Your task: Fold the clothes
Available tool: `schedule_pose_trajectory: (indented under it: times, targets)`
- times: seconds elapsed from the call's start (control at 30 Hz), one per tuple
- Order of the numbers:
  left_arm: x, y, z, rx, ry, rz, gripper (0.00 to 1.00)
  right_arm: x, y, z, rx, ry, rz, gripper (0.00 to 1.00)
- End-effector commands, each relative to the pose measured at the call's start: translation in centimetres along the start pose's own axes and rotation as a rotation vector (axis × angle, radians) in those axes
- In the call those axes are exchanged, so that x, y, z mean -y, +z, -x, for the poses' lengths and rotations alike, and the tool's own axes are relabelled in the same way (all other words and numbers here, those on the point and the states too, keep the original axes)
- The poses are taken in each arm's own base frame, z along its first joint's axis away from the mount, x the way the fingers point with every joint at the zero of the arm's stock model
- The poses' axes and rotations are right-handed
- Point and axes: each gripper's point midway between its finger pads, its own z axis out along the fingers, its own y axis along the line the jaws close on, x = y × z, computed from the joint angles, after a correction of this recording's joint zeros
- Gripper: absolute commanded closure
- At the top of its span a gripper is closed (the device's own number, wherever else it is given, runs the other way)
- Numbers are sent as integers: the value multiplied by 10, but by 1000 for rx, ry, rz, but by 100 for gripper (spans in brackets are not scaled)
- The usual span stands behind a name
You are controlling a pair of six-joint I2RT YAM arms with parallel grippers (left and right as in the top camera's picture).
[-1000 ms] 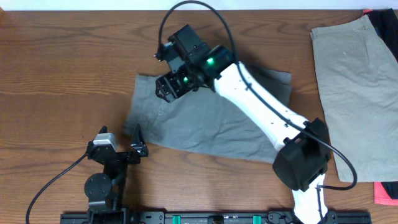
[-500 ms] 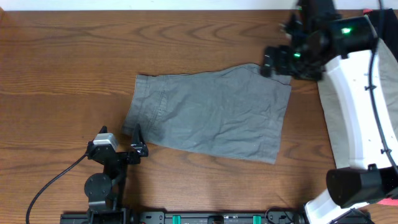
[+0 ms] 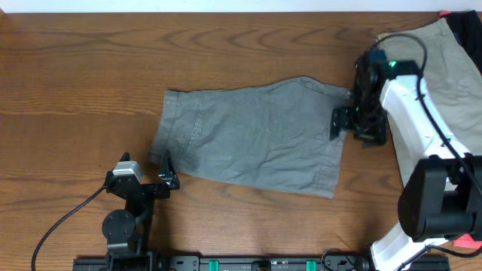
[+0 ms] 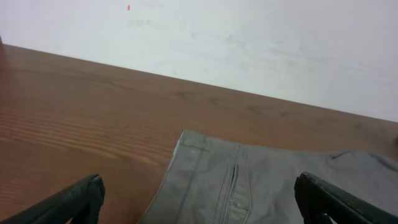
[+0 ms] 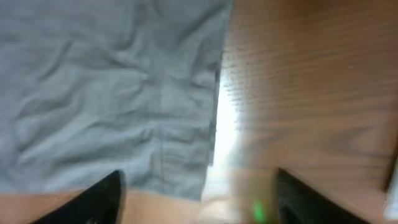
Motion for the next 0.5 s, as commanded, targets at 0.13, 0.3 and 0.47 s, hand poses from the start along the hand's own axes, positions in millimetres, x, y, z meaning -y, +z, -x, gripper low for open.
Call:
schedule_pose_trajectory:
  times: [0.13,0.3,0.47]
  targets:
    - [-3,1,-15,-44,9,3,2,-9,46,-8,-13,37,83,50]
    - [-3,1,-15,-44,9,3,2,-17,77,-21,-22,13,126,44]
    - [-3,1,-15,-44,9,3,2,-1,92,-26,-15,71,56,44]
